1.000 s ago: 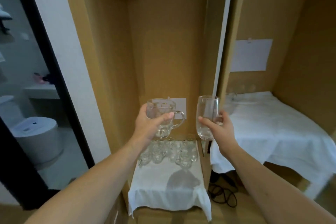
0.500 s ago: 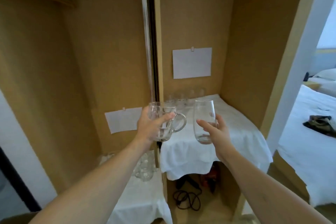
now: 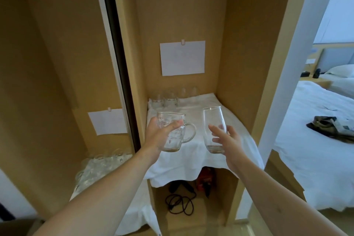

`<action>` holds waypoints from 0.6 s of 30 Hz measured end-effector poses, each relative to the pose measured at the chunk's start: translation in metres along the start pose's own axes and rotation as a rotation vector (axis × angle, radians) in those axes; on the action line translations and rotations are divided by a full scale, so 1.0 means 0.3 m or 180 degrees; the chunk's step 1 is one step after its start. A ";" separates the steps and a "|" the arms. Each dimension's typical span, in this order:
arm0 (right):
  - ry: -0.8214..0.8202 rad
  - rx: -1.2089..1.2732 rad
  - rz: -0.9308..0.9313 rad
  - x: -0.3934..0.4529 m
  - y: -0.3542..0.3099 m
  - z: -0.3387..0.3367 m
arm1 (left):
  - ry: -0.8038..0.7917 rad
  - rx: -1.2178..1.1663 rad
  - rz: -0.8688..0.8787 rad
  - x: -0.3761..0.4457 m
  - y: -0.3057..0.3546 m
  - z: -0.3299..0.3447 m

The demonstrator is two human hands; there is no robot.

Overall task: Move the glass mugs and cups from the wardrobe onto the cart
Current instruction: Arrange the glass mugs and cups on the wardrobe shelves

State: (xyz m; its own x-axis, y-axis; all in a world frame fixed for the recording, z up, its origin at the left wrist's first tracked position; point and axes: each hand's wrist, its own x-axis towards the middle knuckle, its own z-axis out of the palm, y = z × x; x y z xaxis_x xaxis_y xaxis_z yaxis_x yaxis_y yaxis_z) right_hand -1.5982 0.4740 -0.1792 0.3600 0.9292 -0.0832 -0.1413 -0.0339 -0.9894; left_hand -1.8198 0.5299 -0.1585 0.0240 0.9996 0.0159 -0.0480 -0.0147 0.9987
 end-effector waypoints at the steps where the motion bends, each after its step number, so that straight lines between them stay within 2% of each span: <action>1: -0.0002 0.0031 0.0042 0.010 0.005 -0.013 | 0.0022 0.0014 -0.0030 0.004 -0.007 0.015; 5: -0.0045 0.0285 0.0368 0.060 0.025 -0.055 | 0.0075 0.0051 -0.0180 0.049 -0.036 0.060; 11: -0.0317 0.1367 0.1007 0.192 0.036 -0.084 | -0.0001 0.0149 -0.0169 0.192 -0.057 0.125; 18: -0.0515 0.1287 0.1146 0.418 0.039 -0.080 | -0.0038 0.0108 -0.0118 0.457 -0.066 0.205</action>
State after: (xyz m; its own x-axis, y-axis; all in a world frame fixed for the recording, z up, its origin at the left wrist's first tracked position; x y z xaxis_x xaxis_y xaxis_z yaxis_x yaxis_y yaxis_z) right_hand -1.5326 0.5814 -0.2042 0.0823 0.9308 -0.3563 -0.5826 -0.2451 -0.7749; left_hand -1.7542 0.6656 -0.1732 0.0372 0.9991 -0.0209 -0.0128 0.0214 0.9997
